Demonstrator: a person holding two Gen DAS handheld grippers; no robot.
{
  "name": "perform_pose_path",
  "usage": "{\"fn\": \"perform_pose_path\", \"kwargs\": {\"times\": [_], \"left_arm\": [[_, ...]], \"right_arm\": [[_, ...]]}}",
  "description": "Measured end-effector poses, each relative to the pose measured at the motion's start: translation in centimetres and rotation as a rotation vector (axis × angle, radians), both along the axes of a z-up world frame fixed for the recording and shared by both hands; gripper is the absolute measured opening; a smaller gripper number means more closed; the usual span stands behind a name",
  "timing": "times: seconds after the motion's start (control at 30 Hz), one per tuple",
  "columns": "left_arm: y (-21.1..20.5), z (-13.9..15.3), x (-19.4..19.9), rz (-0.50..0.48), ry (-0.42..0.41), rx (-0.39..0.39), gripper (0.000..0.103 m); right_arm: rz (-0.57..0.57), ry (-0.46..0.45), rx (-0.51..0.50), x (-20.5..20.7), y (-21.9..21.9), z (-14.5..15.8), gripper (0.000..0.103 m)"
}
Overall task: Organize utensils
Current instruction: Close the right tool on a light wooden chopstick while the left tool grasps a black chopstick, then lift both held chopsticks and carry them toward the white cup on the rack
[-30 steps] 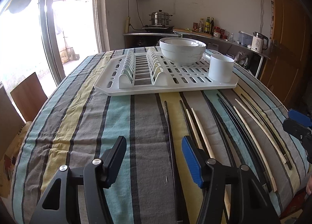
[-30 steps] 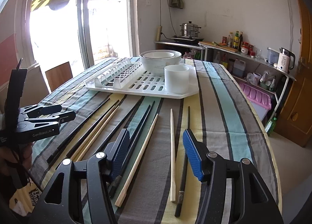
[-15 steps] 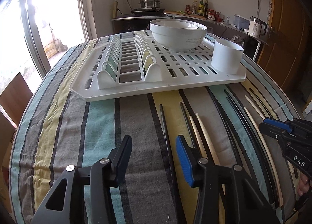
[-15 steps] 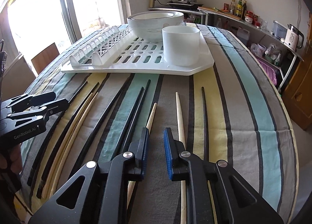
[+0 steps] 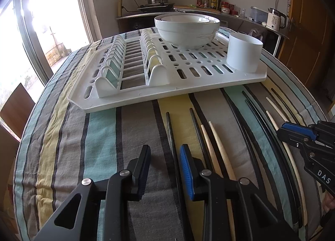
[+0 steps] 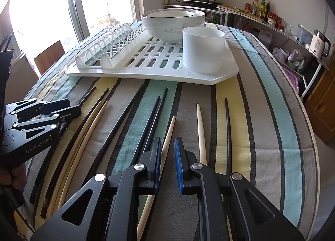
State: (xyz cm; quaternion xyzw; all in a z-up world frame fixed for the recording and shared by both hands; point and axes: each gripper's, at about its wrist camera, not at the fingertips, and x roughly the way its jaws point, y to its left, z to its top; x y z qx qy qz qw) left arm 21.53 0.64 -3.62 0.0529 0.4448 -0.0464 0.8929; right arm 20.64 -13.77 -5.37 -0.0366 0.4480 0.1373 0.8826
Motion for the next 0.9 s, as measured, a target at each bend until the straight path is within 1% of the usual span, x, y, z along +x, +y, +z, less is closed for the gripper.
{"fn": "perform_pose_path", "kwargs": {"times": [0.07, 0.37, 0.43, 0.5, 0.6, 0.7, 0.73, 0.9], "left_arm": [[-0.1, 0.0, 0.1, -0.009, -0.001, 0.001, 0.025], [-0.5, 0.1, 1.4, -0.041, 0.024, -0.002, 0.024], [-0.5, 0.0, 1.3, -0.035, 0.027, -0.013, 0.023], [-0.6, 0.0, 0.9, -0.043, 0.021, -0.005, 0.021], [-0.9, 0.0, 0.7, -0.051, 0.023, 0.008, 0.017], [-1.1, 0.1, 0.8, -0.063, 0.028, 0.009, 0.010], [-1.2, 0.0, 0.8, -0.065, 0.028, 0.015, 0.006], [-0.9, 0.2, 0.7, -0.068, 0.040, -0.019, 0.005]], "right_arm": [[0.003, -0.001, -0.005, 0.1, 0.2, -0.1, 0.012], [-0.005, 0.010, -0.033, 1.1, 0.6, -0.1, 0.011], [0.001, 0.009, -0.034, 0.9, 0.6, -0.1, 0.008], [0.008, 0.008, -0.033, 0.8, 0.6, -0.2, 0.006], [0.010, 0.004, -0.032, 0.7, 0.6, -0.2, 0.005], [0.011, 0.004, -0.025, 0.7, 0.4, -0.1, 0.005], [0.011, 0.005, -0.020, 0.7, 0.4, -0.1, 0.005], [0.009, -0.008, 0.008, 0.3, -0.3, 0.5, 0.005]]}}
